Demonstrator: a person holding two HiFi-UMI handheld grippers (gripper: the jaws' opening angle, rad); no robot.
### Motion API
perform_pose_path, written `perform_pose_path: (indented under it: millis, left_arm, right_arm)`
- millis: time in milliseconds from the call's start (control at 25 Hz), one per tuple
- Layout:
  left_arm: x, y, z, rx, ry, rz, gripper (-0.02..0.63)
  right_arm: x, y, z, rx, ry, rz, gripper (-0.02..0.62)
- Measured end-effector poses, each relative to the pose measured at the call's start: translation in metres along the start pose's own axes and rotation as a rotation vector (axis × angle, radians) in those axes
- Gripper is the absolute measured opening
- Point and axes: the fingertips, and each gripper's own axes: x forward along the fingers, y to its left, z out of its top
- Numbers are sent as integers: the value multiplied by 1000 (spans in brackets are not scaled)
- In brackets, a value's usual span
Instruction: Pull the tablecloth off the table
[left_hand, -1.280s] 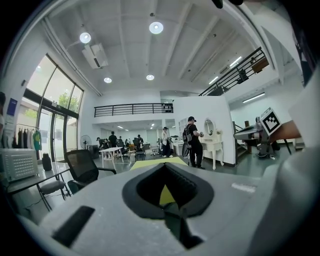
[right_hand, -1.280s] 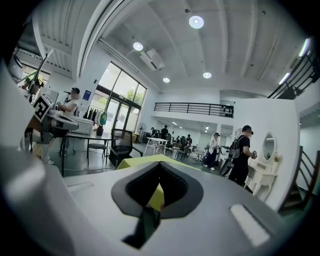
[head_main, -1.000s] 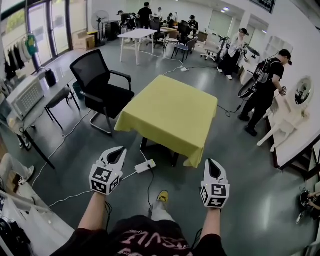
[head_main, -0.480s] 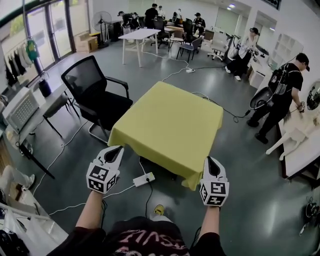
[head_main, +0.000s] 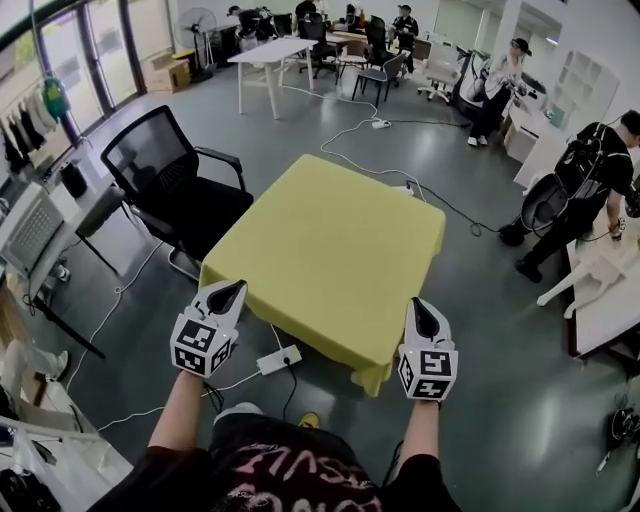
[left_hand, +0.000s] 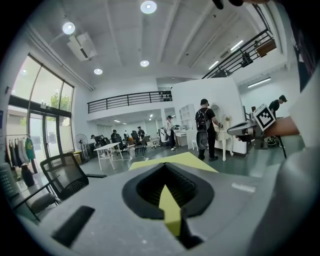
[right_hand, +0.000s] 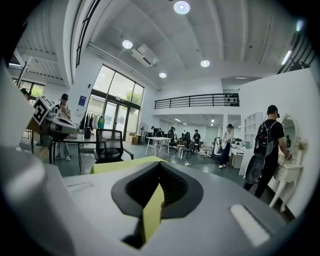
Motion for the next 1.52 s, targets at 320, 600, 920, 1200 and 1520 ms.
perform_pose_path:
  millis: [320, 600, 920, 1200, 1520]
  left_arm:
    - [45, 10, 20, 43, -29, -11, 6]
    - [88, 46, 19, 32, -39, -42, 6]
    - [194, 109, -9, -13, -16, -169, 6]
    - [287, 189, -19, -19, -9, -299, 6]
    - [343, 234, -35, -10, 29, -402, 6]
  right_arm:
    - [39, -17, 4, 12, -21, -6, 3]
    - [77, -19, 6, -17, -3, -32, 5]
    - [157, -30, -6, 4, 57, -162, 5]
    - [249, -19, 6, 15, 91, -286, 12]
    - [296, -1, -2, -31, 210, -305, 12]
